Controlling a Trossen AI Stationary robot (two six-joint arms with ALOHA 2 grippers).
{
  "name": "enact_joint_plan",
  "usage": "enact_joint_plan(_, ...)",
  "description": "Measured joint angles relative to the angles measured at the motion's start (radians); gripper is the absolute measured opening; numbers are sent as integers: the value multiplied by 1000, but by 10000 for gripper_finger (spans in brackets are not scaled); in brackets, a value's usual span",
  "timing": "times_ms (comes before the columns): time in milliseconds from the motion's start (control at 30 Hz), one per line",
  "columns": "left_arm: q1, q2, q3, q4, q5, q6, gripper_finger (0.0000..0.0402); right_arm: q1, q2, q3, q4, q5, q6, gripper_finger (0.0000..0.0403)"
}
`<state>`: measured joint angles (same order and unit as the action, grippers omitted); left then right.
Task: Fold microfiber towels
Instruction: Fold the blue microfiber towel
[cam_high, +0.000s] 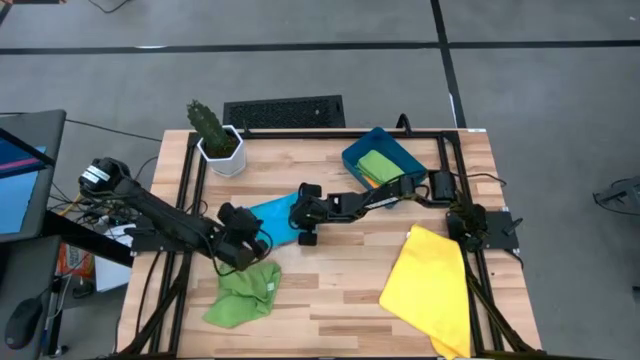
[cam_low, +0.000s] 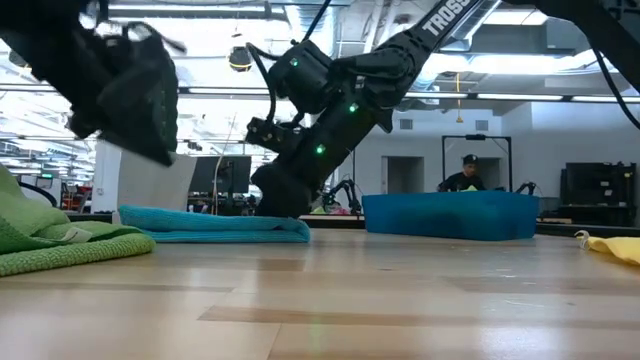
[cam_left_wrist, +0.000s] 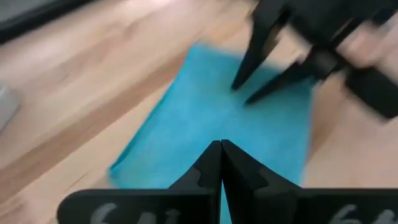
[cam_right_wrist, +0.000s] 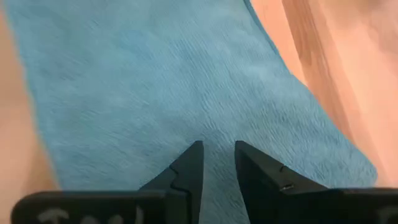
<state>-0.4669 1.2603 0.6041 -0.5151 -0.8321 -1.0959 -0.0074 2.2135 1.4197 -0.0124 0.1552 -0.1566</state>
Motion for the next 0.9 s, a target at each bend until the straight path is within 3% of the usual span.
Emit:
enact_joint_plan(100,-37,7,-29,177,-46,63,0,25,-20,0,8,0,0,117)
enact_joint_plan(267,-57,86,-119,518,10,165,0,67,-26,-10,9,0,25,110)
enact_joint_plan(467,-63,206,-148,541,26,67,0,102,-29,-91,49,14,91,94)
enact_joint_plan(700,-62,345,-148,636,60,62,0,104,-28,-132,152,30,96,72)
enact_joint_plan(900,-65,389,-146,652,47,18,0,104,-174,-161,21,63,46,58)
